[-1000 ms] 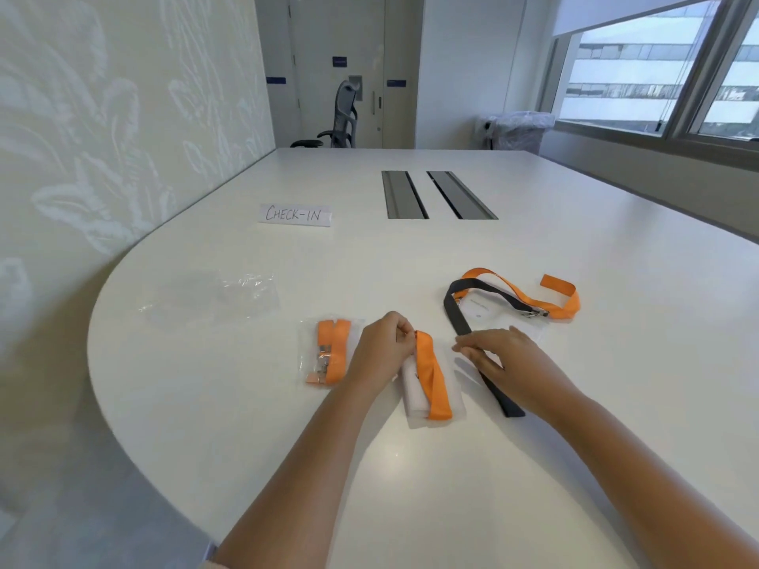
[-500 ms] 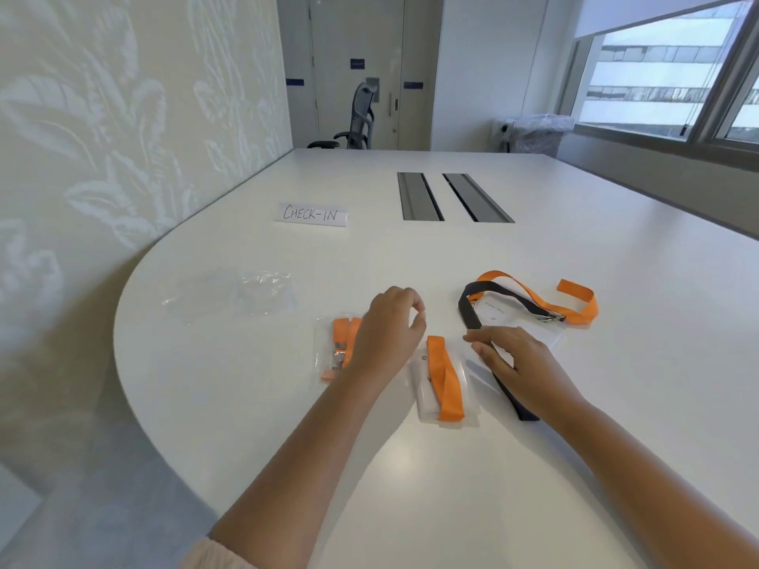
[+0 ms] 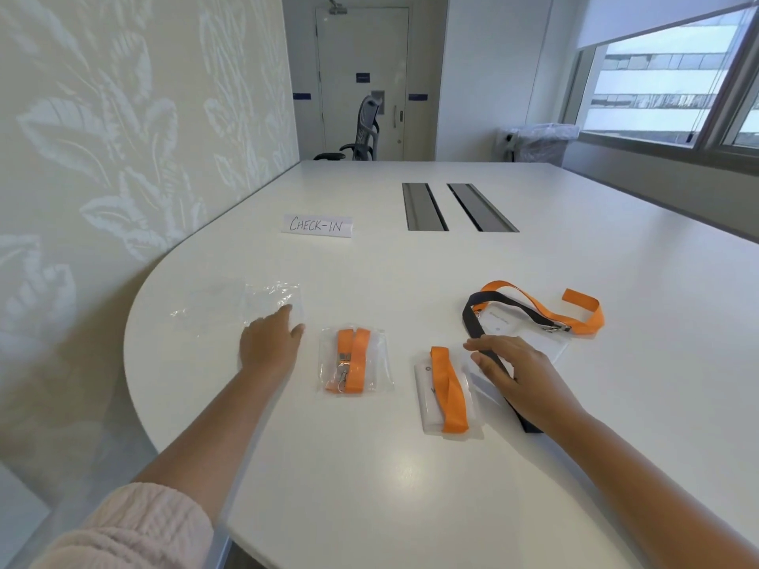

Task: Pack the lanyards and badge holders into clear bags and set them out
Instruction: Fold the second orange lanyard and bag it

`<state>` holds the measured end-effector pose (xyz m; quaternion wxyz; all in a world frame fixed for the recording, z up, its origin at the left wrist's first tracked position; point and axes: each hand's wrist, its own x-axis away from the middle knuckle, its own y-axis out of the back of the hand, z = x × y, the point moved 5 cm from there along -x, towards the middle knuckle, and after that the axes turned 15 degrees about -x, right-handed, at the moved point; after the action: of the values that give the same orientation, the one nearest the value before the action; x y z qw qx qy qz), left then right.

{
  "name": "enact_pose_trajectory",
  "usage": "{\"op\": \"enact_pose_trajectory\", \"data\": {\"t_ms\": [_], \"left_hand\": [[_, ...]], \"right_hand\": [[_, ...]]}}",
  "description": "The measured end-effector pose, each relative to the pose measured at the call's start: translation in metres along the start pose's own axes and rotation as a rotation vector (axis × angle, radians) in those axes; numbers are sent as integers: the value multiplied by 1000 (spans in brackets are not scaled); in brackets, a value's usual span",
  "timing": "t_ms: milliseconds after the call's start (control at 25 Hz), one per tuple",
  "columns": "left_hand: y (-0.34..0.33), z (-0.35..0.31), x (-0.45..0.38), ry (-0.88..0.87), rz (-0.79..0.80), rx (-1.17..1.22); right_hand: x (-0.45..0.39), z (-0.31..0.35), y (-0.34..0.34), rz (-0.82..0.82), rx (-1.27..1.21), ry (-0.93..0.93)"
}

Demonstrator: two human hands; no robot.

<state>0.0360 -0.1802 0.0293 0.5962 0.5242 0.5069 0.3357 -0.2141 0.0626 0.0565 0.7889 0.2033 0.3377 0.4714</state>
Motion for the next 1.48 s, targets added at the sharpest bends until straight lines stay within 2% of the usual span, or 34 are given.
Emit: {"op": "enact_pose_trajectory", "data": {"t_ms": [120,280,360,480,560,680,960,1080,1200,1400,1480], "left_hand": [[5,2,-3,18,-97,-93],[6,6,-8,39,-151,-56],[10,8,-8,64,-201,-7],[29,9,-4,108,-377,153],[48,1,2,42,-516,271],[74,-29,18,-186,-630,427],[84,-116,80,-589,-553,598],[76,-141,102,-719,-492,506],[75,-148,109,-803,-520,397],[74,-158,123,-909,-507,494],[71,-165,131,-962,-516,453]], "right_hand": [[0,1,1,-7,-5,-8],[3,3,1,-7,-14,-18],[3,5,2,-6,-15,-16],[3,6,4,-14,-34,-13],[2,7,5,-18,-43,-18],[3,8,5,-22,-113,-12],[4,13,16,-115,-814,-184],[3,5,22,-177,-776,-277],[1,-10,25,-256,-814,-381],[1,-27,15,-232,-1003,-557],[1,-28,12,-229,-1101,-562]]}}
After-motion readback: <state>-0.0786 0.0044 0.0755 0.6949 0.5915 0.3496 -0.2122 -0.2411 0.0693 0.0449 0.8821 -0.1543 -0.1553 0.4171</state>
